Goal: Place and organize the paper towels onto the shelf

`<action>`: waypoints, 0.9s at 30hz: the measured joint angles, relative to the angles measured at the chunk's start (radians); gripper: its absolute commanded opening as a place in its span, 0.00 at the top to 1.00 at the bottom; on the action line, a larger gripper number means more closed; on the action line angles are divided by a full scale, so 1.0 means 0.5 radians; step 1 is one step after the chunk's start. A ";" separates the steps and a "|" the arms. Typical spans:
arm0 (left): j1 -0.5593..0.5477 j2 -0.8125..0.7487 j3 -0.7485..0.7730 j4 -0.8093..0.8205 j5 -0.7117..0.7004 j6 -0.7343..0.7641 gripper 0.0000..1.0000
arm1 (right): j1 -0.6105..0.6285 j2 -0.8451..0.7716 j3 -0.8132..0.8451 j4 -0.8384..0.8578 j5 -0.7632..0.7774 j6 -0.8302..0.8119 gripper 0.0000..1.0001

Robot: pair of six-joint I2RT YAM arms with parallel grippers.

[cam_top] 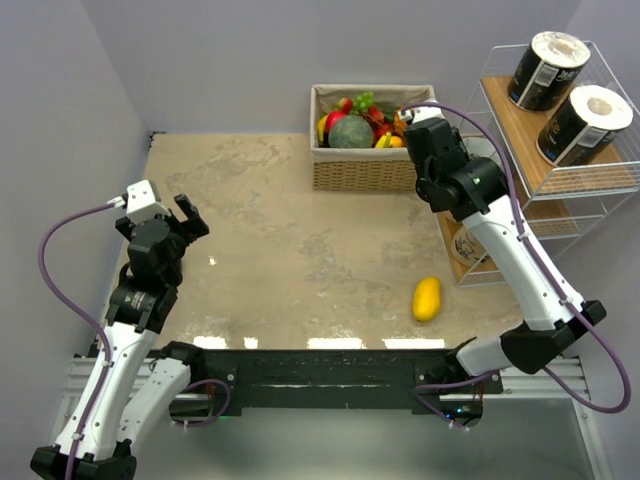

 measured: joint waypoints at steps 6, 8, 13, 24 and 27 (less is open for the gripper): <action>0.000 0.001 0.000 0.001 0.000 0.000 0.06 | -0.108 -0.014 -0.103 0.003 -0.019 -0.024 0.62; 0.000 0.002 0.000 0.000 0.000 0.001 0.06 | -0.133 -0.015 -0.118 0.005 -0.024 -0.024 0.62; 0.000 0.004 0.001 0.000 0.001 0.000 0.06 | -0.168 -0.039 -0.166 0.021 -0.028 -0.024 0.60; 0.000 0.004 0.000 -0.001 0.000 0.000 0.06 | -0.227 -0.053 -0.200 0.118 0.124 -0.032 0.51; 0.000 0.004 0.000 0.000 0.000 0.000 0.05 | -0.242 -0.053 -0.200 0.134 0.192 -0.038 0.50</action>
